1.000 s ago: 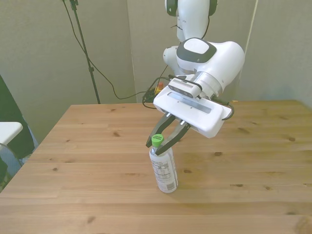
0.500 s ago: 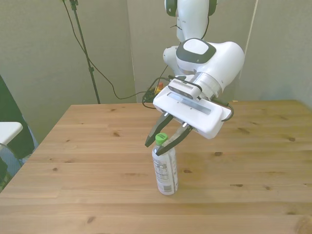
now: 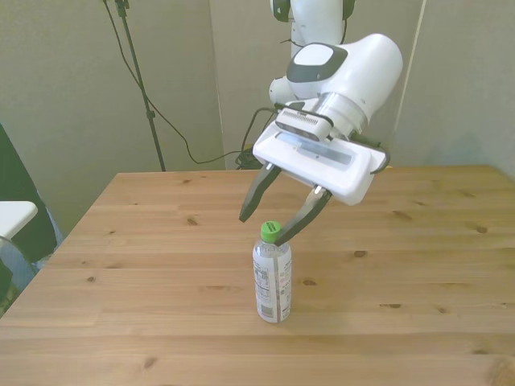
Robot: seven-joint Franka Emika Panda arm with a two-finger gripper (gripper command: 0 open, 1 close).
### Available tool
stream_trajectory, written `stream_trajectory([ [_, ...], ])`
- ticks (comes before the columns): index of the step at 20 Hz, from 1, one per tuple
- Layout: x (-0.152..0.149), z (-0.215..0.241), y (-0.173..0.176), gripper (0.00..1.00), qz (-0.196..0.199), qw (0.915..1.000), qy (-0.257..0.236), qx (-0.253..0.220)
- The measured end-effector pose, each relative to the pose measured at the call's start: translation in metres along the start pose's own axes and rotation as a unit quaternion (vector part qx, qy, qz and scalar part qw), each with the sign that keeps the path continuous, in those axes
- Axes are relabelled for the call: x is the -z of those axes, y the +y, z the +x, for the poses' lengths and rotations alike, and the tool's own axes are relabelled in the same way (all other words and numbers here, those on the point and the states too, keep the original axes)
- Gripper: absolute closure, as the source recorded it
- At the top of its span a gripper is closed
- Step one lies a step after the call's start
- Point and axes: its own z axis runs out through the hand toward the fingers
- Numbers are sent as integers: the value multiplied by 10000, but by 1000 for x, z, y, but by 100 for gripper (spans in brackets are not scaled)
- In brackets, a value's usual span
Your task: Stand the water bottle
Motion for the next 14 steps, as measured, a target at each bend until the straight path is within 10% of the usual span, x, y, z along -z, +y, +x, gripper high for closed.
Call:
stream_trajectory([
  [8,63,39,27,0,-404,9886,-1231,762],
  [14,102,51,61,0,-1012,9543,-2339,1562],
])
